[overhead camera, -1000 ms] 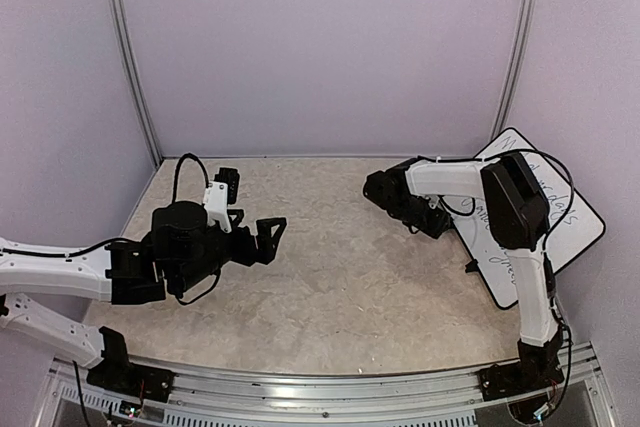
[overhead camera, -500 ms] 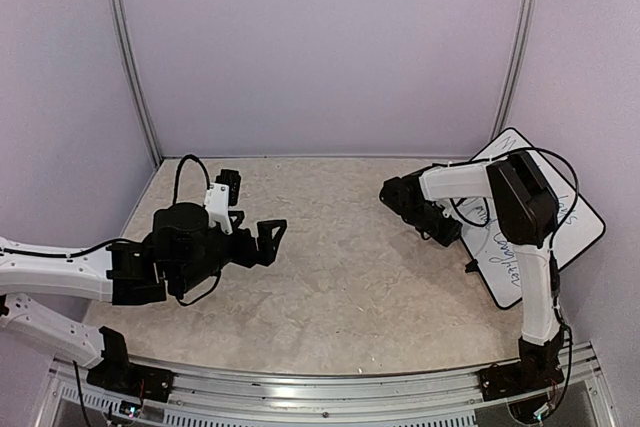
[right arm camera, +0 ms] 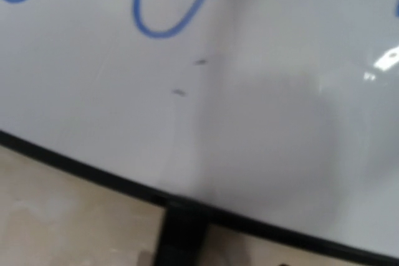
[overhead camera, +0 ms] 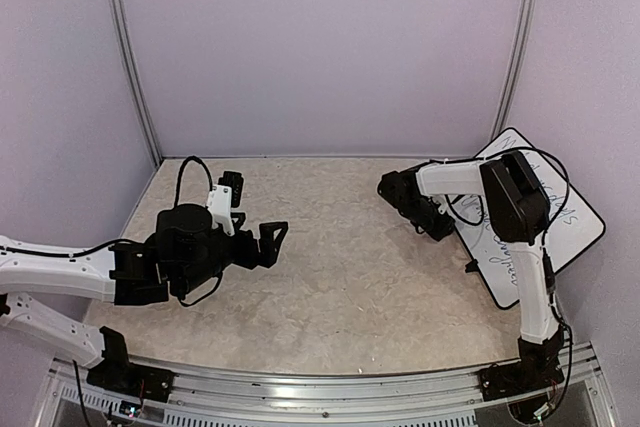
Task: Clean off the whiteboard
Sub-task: Pick up the whiteboard from the corner of the board.
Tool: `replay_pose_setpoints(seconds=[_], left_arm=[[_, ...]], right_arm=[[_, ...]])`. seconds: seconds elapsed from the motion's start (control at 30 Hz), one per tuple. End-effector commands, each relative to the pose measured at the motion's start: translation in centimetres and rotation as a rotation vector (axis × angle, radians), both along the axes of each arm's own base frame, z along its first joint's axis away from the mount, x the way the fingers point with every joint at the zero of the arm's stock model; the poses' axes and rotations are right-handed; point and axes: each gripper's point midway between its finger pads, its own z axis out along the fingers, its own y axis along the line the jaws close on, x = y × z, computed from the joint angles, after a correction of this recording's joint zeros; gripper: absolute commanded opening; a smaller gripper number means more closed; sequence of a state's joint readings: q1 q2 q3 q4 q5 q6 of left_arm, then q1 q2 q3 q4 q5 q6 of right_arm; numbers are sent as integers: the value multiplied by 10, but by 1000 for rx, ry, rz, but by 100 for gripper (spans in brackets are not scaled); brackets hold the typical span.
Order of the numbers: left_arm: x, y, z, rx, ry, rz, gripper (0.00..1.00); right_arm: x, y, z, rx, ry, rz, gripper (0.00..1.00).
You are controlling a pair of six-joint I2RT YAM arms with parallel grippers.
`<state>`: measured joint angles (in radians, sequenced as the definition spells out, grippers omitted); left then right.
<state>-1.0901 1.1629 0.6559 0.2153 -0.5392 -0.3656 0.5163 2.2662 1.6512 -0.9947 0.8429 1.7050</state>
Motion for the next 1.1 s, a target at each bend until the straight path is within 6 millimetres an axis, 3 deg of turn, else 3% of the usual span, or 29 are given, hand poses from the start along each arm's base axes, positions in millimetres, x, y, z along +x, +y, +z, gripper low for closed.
replay_pose_setpoints(seconds=[0.0, 0.67, 0.77, 0.9, 1.07], left_arm=[[-1, 1, -4, 15, -6, 1, 99], [-2, 0, -7, 15, -1, -7, 99], [-1, 0, -7, 16, -1, -5, 99], [-1, -1, -7, 15, 0, -7, 99], [-1, -1, -7, 13, -1, -8, 99]], right_arm=[[1, -4, -1, -1, 16, -39, 47], [0, -22, -8, 5, 54, -106, 35], [0, -22, -8, 6, 54, -106, 25], [2, -20, -9, 8, 63, -90, 1], [2, -12, -8, -2, 64, -52, 0]])
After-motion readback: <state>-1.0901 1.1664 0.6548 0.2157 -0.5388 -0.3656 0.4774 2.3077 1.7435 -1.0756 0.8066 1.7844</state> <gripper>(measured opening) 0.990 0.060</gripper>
